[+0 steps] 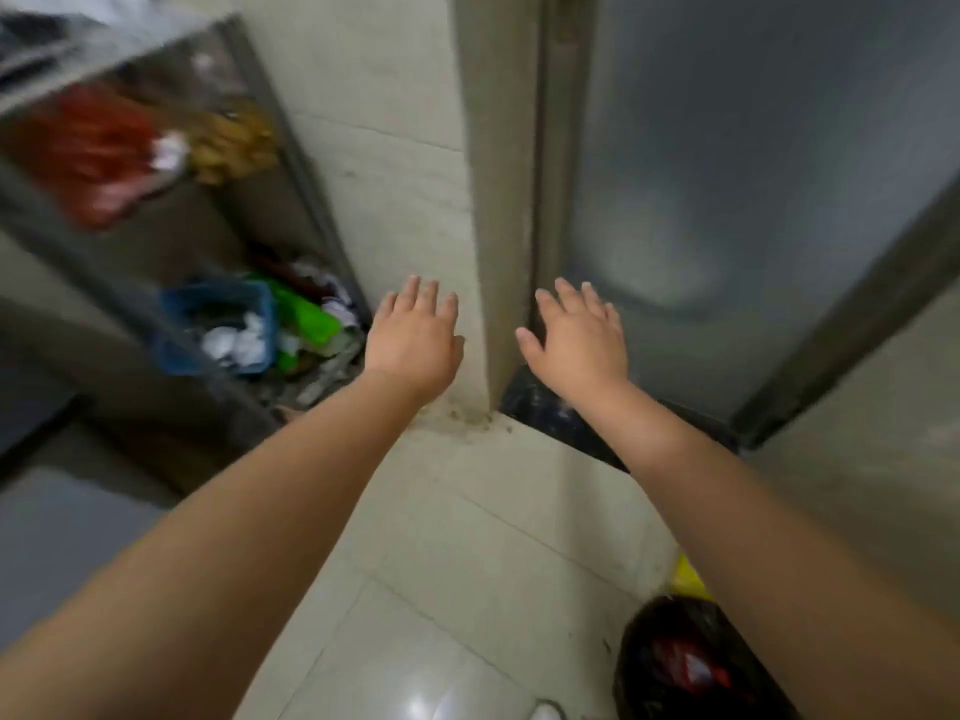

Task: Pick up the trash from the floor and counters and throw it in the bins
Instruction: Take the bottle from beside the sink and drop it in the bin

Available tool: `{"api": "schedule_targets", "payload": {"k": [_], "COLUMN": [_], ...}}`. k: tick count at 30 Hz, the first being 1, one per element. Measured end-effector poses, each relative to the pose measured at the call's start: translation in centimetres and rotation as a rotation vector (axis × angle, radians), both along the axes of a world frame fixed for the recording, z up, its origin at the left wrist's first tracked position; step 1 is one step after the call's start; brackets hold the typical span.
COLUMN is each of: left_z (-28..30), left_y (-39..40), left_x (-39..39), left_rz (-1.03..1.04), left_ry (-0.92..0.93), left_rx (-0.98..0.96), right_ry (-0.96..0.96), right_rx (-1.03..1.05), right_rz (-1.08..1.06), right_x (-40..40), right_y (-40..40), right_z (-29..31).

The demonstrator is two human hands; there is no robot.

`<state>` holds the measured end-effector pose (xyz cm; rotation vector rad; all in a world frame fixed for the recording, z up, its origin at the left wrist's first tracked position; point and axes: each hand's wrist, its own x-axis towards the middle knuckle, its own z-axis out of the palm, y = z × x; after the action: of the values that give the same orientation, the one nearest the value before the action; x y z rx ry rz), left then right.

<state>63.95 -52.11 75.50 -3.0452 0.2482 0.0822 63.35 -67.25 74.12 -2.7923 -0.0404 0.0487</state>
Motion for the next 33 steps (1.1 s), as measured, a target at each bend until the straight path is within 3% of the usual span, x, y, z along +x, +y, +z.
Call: {"api": "schedule_targets", "payload": {"k": [6, 12, 17, 21, 27, 33], "left_z": [6.8, 9.6, 10.2, 10.0, 8.9, 9.8], "left_y": [22.8, 38.7, 44.5, 46.3, 49.9, 56.6], "left_x": [-16.0, -42.7, -65.0, -78.2, -91.6, -100.2], "left_rz": [0.534, 1.036, 1.394, 1.653, 1.986, 2.269], "left_ry": [-0.092, -0.061, -0.038, -0.044, -0.059, -0.101], "left_rx": [-0.012, 0.062, 0.107, 0.096, 0.075, 0.053], "right_ry": [-0.104, -0.083, -0.048, -0.034, -0.081, -0.102], "right_rx": [0.013, 0.053, 0.064, 0.014, -0.013, 0.055], "right_rz": [0.528, 1.019, 1.397, 1.654, 1.958, 2.183], "right_x": [-6.4, -26.2, -45.8, -58.6, -72.1, -82.9], "right_y": [22.7, 43.7, 55.2, 61.4, 70.9, 83.3], "right_z": [7.4, 9.5, 9.3, 9.3, 9.1, 9.7]}}
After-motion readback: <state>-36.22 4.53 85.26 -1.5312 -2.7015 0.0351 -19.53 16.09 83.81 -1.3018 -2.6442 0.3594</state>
